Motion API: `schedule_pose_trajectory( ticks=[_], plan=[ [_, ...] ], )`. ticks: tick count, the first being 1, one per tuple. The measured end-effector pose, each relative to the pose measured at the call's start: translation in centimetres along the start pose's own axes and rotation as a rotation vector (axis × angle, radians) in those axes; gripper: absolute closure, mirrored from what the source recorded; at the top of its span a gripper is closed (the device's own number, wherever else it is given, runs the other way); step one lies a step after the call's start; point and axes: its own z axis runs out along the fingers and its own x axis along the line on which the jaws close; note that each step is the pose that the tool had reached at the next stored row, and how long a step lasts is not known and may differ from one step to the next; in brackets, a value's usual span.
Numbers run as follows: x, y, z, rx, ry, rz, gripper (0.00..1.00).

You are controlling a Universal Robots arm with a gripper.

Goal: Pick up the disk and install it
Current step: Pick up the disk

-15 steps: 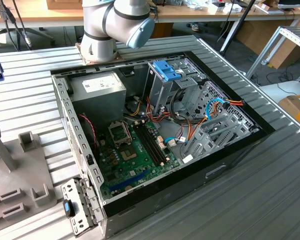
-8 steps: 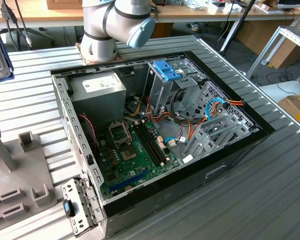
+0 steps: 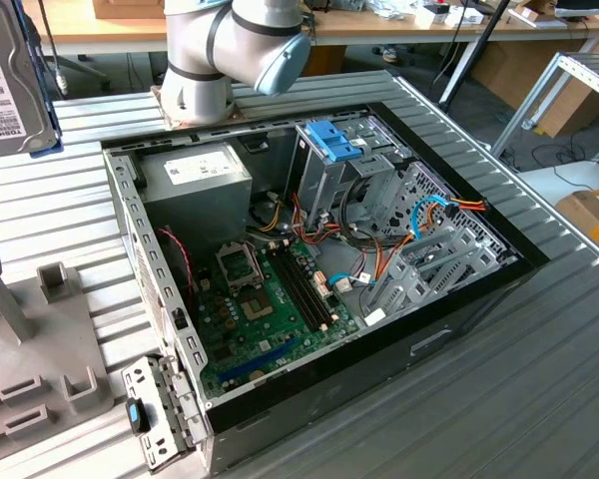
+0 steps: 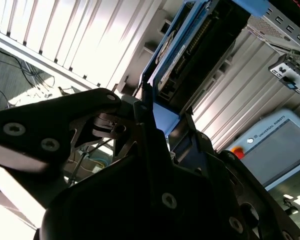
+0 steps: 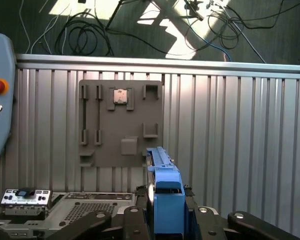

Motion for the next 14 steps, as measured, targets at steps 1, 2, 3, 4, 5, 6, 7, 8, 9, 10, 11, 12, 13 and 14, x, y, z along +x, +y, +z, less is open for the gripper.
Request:
schedule_pose_trajectory(
  ticks=[1, 2, 3, 4, 5, 6, 7, 8, 9, 10, 11, 12, 13, 14],
  plan=[
    [-0.01, -0.52, 0.0, -0.0001, 0.0001, 0.0, 0.63],
    [-0.02, -0.89, 0.01, 0.0001, 0.0, 0.0, 0.63],
    [-0.02, -1.18, 0.01, 0.0, 0.0, 0.0, 0.63],
    [-0.03, -1.45, 0.01, 0.0001, -0.0001, 0.0, 0.63],
    [-0.04, -1.95, 0.0, -0.0001, 0.0001, 0.0, 0.63],
    [-0.06, -2.48, 0.01, 0.0, 0.0, 0.0, 0.63],
    [-0.07, -2.78, 0.02, 0.0, -0.0001, 0.0, 0.63],
    [-0.07, -3.05, 0.02, 0.0001, -0.0001, 0.0, 0.63],
    [-0.09, -3.48, 0.02, 0.0, 0.0, 0.0, 0.63],
    [-0.1, -3.77, 0.02, 0.0, 0.0, -0.001, 0.63],
    [-0.12, -4.28, 0.02, -0.0001, 0.0001, -0.001, 0.63],
    [-0.14, -4.74, 0.03, 0.0, 0.0, -0.001, 0.63],
    [-0.15, -5.17, 0.03, 0.0, -0.0001, -0.001, 0.63],
    [-0.17, -5.47, 0.03, 0.0, 0.0, -0.001, 0.63]
  ],
)
